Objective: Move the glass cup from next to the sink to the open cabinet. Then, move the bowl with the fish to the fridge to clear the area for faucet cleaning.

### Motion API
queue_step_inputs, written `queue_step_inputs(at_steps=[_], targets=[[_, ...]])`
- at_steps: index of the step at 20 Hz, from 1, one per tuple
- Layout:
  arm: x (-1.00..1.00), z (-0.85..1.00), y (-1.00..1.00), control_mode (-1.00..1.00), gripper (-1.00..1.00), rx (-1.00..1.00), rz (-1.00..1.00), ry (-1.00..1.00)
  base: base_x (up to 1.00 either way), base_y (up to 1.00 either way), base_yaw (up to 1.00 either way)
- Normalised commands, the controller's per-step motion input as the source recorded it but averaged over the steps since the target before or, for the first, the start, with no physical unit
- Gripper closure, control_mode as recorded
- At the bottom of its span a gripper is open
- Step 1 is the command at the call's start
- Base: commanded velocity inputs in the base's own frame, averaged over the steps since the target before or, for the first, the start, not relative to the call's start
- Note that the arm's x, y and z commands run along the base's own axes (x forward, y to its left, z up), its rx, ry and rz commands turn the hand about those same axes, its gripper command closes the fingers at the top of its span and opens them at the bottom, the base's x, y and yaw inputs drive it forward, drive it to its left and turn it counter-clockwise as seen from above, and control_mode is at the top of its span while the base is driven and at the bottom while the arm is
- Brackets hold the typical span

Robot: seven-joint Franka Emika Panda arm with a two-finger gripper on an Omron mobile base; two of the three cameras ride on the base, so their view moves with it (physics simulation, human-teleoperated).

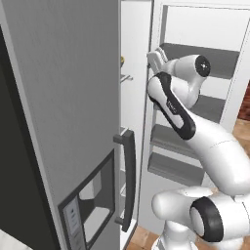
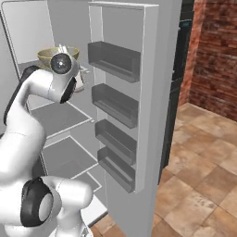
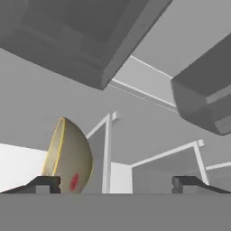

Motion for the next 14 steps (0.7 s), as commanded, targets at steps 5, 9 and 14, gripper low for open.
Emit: queue_step_inputs(at_steps=[5,9,14], targets=[[-1.00,-0.98,-0.21,-1.00,-1.00,-0.02,-0.02,0.03,0.00,0.00,0.00],[-1.00,-0.72,-0.16,-1.00,-1.00,0.00,0.00,0.01,0.00,0.00,0.00],[-0.20,-0.13,0.00,1.00,-1.00,0.00,0.00,0.01,-0.80,0.00,0.07]])
